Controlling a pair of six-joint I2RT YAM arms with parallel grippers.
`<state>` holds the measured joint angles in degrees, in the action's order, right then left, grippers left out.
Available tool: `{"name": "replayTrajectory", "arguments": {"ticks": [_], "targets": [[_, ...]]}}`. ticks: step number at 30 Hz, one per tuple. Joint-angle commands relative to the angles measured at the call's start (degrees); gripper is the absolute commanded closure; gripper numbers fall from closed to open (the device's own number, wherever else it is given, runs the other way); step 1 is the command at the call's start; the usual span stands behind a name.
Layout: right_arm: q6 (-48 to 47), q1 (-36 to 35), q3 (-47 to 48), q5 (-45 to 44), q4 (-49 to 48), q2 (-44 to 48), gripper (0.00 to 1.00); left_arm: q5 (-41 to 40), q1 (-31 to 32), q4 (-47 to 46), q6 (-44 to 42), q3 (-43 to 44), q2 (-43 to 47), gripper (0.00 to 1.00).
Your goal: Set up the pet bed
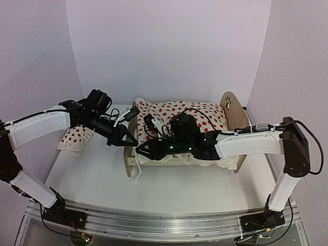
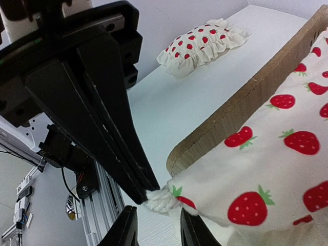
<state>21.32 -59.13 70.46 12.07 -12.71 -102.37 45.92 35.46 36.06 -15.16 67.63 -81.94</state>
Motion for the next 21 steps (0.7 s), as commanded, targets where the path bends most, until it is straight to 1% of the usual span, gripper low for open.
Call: {"name": "replayTrajectory", "arguments": {"ticks": [1, 5, 8, 9, 12, 13, 18, 21], "targets": [[2.4, -0.1, 1.3, 3.6, -7.0, -3.0, 0.72, 1.9, 0.1, -2.6, 2.4, 3.3, -0.2, 1.0], [3.5, -0.7, 1.2, 2.5, -7.3, -3.8, 0.73, 2.0, 0.1, -2.9, 2.7, 3.3, -0.1, 1.0], [4.7, -0.8, 0.1, 1.1, -10.5, -3.9, 0.78, 2.8, 0.1, -2.5, 2.3, 3.2, 0.0, 1.0], [4.8, -0.8, 0.0, 1.2, -11.4, -4.1, 0.82, 2.7, 0.2, -2.3, 2.2, 3.0, 0.0, 1.0], [4.9, -0.8, 0.1, 1.8, -13.0, -4.4, 0.96, 1.7, 0.1, -2.0, 1.9, 2.9, 0.2, 1.0], [4.8, -0.8, 0.0, 2.0, -13.1, -4.5, 0.99, 1.0, 0.1, -2.1, 2.0, 3.1, 0.1, 1.0], [5.6, -0.9, -3.1, 1.9, -13.1, -2.4, 1.0, -3.1, -0.5, -3.2, 2.8, 4.2, -0.3, 1.0], [5.4, -1.2, -4.9, 1.7, -13.1, -0.6, 1.0, -3.1, -1.1, -3.5, 2.6, 4.3, -0.4, 1.0]]}}
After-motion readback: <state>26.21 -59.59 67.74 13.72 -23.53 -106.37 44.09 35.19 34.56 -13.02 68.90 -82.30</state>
